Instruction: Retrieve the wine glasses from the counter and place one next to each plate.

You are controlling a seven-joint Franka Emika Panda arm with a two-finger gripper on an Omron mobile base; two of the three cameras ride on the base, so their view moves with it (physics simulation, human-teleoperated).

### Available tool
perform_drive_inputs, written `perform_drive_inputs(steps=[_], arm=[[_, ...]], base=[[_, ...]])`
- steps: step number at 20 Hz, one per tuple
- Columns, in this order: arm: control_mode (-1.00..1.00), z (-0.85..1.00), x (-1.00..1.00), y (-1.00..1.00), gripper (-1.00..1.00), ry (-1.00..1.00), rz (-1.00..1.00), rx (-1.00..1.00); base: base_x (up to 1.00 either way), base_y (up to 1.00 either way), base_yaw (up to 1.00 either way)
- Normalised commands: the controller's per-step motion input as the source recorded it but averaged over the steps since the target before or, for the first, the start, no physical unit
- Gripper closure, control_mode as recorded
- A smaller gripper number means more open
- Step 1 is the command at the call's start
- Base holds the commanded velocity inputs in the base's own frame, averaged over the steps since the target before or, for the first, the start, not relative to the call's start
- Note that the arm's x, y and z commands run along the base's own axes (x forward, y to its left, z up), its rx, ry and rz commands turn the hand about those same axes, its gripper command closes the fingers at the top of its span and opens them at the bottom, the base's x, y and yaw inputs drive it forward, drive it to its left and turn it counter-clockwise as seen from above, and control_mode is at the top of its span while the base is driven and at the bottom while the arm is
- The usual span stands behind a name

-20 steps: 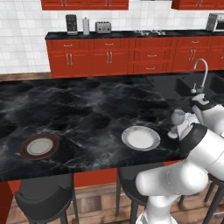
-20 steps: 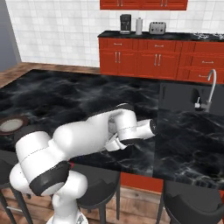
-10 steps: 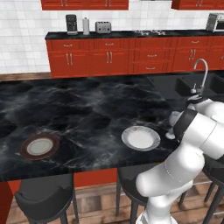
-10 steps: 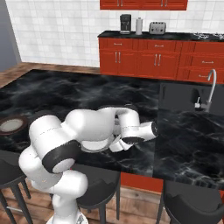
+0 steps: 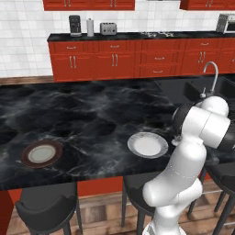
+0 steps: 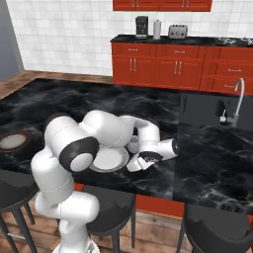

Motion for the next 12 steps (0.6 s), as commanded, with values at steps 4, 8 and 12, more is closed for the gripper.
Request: perform_drive_inputs(steps=[4, 8, 12], arm=[[-1.0, -0.17, 0.15, -0.1, 1.0, 0.0, 0.0, 0.0], [-1.0, -0.21, 0.09, -0.01, 1.0, 0.0, 0.0, 0.0], [-1.0, -0.25, 0.13, 0.0, 1.0, 0.0, 0.0, 0.0]], base=[[0.0, 0.0, 0.0], [0.0, 0.0, 0.0], [0.0, 0.0, 0.0]])
